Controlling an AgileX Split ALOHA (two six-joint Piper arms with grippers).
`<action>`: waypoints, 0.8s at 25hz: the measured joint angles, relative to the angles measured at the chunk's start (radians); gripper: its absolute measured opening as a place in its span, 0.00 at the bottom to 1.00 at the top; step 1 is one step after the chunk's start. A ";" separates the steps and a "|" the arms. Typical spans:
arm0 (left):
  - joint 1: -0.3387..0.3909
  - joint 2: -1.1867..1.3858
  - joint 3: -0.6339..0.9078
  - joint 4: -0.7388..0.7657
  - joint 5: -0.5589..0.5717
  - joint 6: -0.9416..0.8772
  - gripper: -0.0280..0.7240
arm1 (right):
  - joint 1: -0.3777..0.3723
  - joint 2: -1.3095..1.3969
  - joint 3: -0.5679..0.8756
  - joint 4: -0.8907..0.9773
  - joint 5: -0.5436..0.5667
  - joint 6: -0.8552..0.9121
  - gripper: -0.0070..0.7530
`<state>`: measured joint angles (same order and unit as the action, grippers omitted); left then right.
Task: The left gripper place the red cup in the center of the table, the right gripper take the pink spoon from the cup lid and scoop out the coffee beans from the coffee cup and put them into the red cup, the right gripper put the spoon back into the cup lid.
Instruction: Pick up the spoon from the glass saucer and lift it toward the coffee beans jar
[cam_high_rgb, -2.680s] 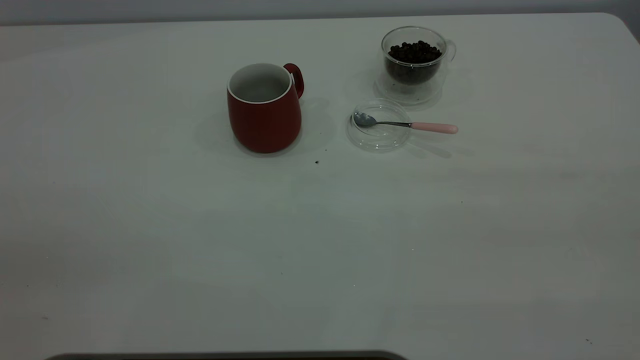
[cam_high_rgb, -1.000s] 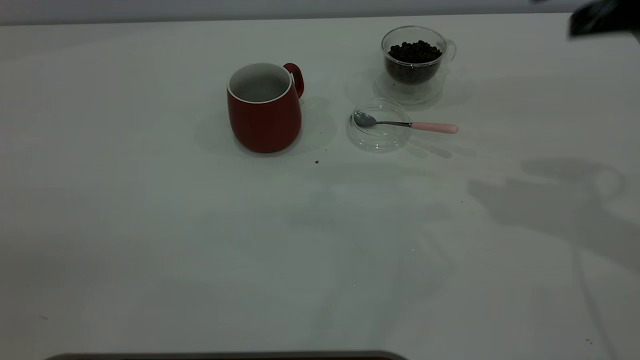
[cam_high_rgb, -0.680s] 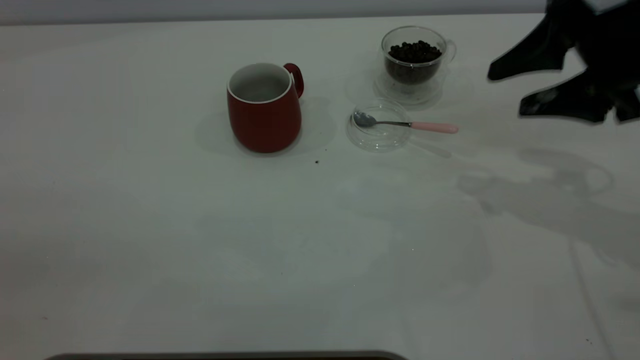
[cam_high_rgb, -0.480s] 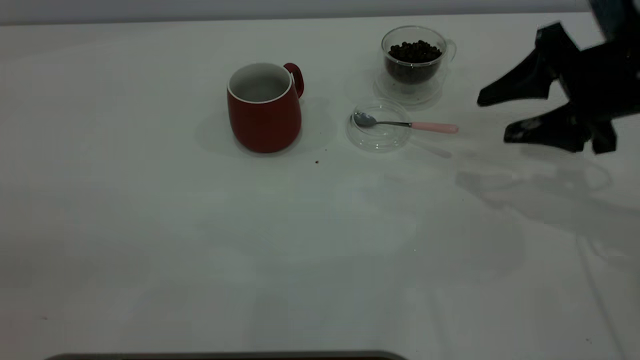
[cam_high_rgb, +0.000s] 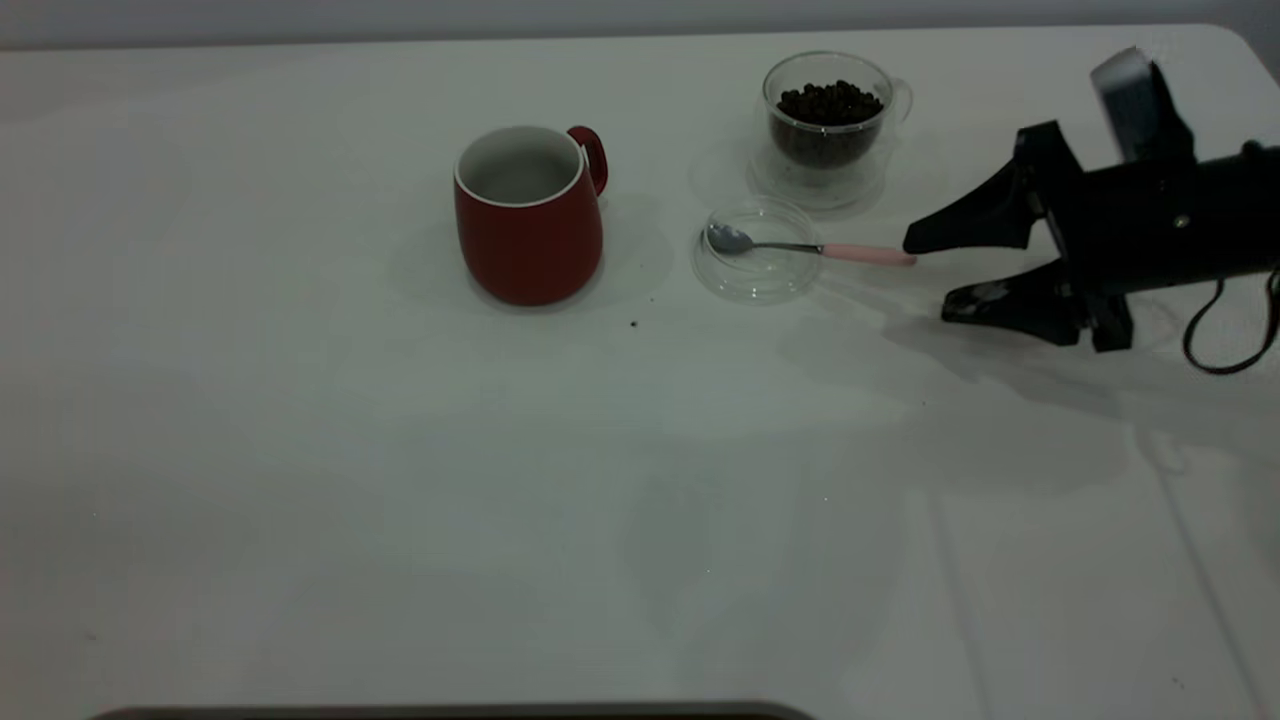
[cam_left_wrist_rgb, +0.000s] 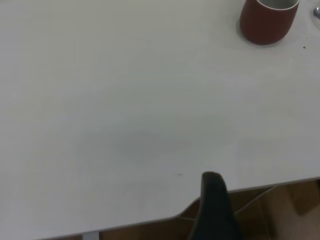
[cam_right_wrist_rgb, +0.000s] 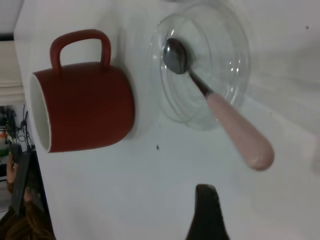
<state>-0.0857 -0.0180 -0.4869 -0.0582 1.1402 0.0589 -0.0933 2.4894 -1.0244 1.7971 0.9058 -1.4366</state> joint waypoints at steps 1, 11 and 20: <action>0.000 0.000 0.000 0.000 0.000 0.000 0.82 | 0.000 0.011 -0.011 0.001 0.001 0.000 0.81; 0.000 0.000 0.000 0.000 0.000 0.000 0.82 | 0.020 0.052 -0.095 0.001 0.023 0.051 0.80; 0.000 0.000 0.000 0.000 0.000 -0.001 0.82 | 0.066 0.061 -0.135 0.001 0.021 0.114 0.79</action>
<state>-0.0857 -0.0180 -0.4869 -0.0582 1.1402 0.0578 -0.0275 2.5501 -1.1589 1.7983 0.9266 -1.3223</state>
